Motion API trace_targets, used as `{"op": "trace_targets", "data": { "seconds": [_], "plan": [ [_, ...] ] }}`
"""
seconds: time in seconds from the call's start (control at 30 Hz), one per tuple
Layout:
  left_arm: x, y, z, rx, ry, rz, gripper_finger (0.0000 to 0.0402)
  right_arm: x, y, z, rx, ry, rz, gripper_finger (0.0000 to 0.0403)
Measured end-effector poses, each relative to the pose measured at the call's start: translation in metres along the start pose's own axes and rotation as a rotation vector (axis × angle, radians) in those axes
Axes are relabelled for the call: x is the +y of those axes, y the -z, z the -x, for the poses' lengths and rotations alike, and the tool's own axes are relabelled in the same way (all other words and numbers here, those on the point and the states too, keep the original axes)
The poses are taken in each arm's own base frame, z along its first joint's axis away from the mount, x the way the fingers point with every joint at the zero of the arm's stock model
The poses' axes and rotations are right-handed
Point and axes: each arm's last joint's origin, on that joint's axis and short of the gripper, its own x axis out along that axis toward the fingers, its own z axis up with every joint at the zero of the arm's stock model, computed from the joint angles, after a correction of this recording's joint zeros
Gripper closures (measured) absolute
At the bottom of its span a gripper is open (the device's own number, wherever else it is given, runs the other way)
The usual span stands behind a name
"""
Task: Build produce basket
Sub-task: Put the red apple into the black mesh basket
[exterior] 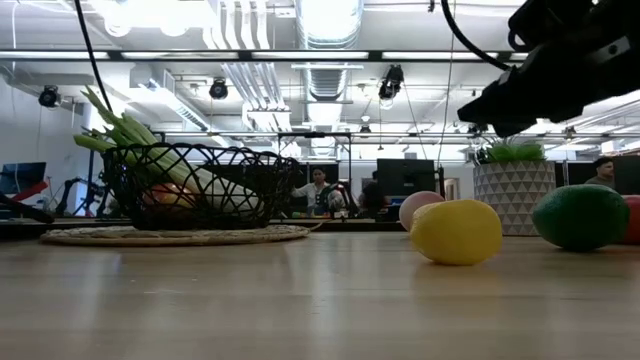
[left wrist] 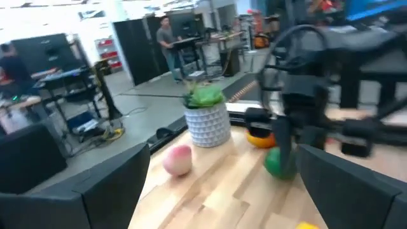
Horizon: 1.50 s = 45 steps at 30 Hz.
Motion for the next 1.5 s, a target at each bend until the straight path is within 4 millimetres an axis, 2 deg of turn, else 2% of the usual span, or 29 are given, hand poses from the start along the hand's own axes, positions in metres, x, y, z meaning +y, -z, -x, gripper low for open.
{"op": "trace_targets", "data": {
  "seconds": [0.1, 0.17, 0.23, 0.33, 0.43, 0.53, 0.67, 0.73, 0.87, 1.13, 1.33, 1.5],
  "plan": [
    [-0.005, -0.007, 0.014, 0.03, 0.109, 0.067, 0.0024, 0.002, 0.004, -0.003, -0.015, -0.006, -0.004, 0.0374],
    [-0.005, -0.014, 0.019, 0.117, 0.274, 0.216, 0.0024, 0.003, 0.007, -0.006, -0.012, -0.005, -0.001, 0.0374],
    [-0.004, -0.015, 0.018, 0.308, 0.424, 0.4, 0.0024, 0.004, 0.009, -0.011, -0.01, -0.004, 0.001, 0.0374],
    [0.0, 0.0, 0.016, 0.706, 0.493, 0.563, 0.0024, 0.007, 0.011, -0.018, 0.001, -0.003, 0.022, 0.0374],
    [0.01, 0.013, 0.025, 1.063, 0.378, 0.648, 0.0024, 0.011, 0.012, -0.026, 0.018, -0.003, 0.054, 0.0374],
    [0.027, 0.025, 0.041, 1.36, 0.147, 0.615, 0.0024, 0.015, 0.011, -0.035, 0.025, -0.004, 0.079, 0.0374],
    [0.049, 0.03, 0.063, 1.578, -0.16, 0.533, 0.0024, 0.019, 0.012, -0.046, 0.042, -0.003, 0.124, 0.0374],
    [0.057, 0.031, 0.072, 1.63, -0.268, 0.49, 0.0024, 0.022, 0.012, -0.051, 0.052, -0.003, 0.143, 0.0374],
    [0.063, 0.034, 0.085, 1.637, -0.347, 0.435, 0.0024, 0.025, 0.015, -0.06, 0.066, -0.002, 0.15, 0.0374],
    [0.073, 0.054, 0.092, 1.612, -0.466, 0.361, 0.0024, 0.027, 0.017, -0.065, 0.08, -0.001, 0.155, 0.0374],
    [0.073, 0.064, 0.09, 1.613, -0.387, 0.316, 0.0032, 0.027, 0.013, -0.064, 0.063, -0.002, 0.155, 0.0374],
    [0.074, 0.062, 0.089, 1.603, -0.351, 0.309, 0.0082, 0.027, 0.012, -0.065, 0.06, -0.002, 0.154, 0.0374]
  ]
}}
